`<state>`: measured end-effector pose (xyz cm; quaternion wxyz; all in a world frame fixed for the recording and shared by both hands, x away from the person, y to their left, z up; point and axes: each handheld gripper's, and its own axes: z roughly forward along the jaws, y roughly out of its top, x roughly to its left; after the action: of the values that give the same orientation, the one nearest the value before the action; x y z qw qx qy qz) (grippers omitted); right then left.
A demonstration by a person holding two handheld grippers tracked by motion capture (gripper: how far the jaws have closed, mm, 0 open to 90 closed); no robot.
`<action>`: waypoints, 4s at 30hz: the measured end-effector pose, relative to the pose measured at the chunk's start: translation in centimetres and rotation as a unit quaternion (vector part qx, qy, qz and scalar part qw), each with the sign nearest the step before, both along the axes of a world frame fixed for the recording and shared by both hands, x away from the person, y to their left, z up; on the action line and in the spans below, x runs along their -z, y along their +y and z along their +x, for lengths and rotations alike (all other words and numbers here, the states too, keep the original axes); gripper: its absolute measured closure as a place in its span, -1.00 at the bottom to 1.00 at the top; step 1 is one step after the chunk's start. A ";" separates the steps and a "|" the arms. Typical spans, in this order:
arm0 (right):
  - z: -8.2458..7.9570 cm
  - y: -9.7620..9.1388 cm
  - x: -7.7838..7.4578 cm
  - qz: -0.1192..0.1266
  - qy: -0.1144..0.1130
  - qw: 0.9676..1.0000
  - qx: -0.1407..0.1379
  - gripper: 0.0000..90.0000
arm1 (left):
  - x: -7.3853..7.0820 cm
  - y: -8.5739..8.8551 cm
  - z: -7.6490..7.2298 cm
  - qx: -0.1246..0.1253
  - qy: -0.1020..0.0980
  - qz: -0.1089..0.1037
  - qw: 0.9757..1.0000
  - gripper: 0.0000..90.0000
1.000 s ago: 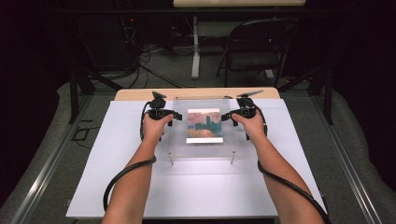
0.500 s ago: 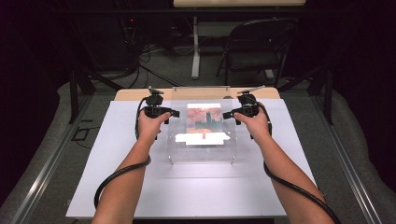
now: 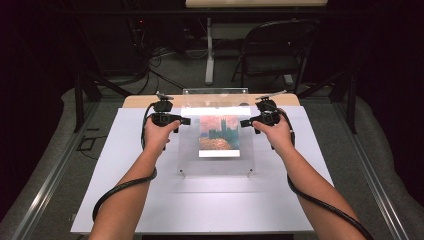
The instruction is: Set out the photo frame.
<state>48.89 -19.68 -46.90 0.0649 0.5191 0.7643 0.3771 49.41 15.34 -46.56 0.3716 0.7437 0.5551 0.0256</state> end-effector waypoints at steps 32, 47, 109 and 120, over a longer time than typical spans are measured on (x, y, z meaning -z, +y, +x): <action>-3.4 -0.4 -2.9 -0.015 -0.046 0.999 -0.016 0.27 | -2.7 1.1 -3.0 0.030 -0.037 -0.003 0.999 0.41; -5.4 -1.0 -4.1 -0.013 -0.073 0.997 -0.030 0.42 | -4.0 1.8 -5.1 0.046 -0.059 -0.011 0.997 0.53; -14.5 -2.6 -7.3 0.009 -0.096 0.991 -0.093 0.74 | -7.1 3.5 -14.5 0.122 -0.110 -0.010 0.986 0.73; -16.0 -2.5 -7.3 0.012 -0.103 0.990 -0.098 0.74 | -6.9 3.8 -16.1 0.131 -0.119 -0.015 0.984 0.71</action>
<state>32.85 -22.19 -39.57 0.0994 0.4007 0.7962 0.4424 33.34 19.16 -39.62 0.4460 0.7963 0.4047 0.0565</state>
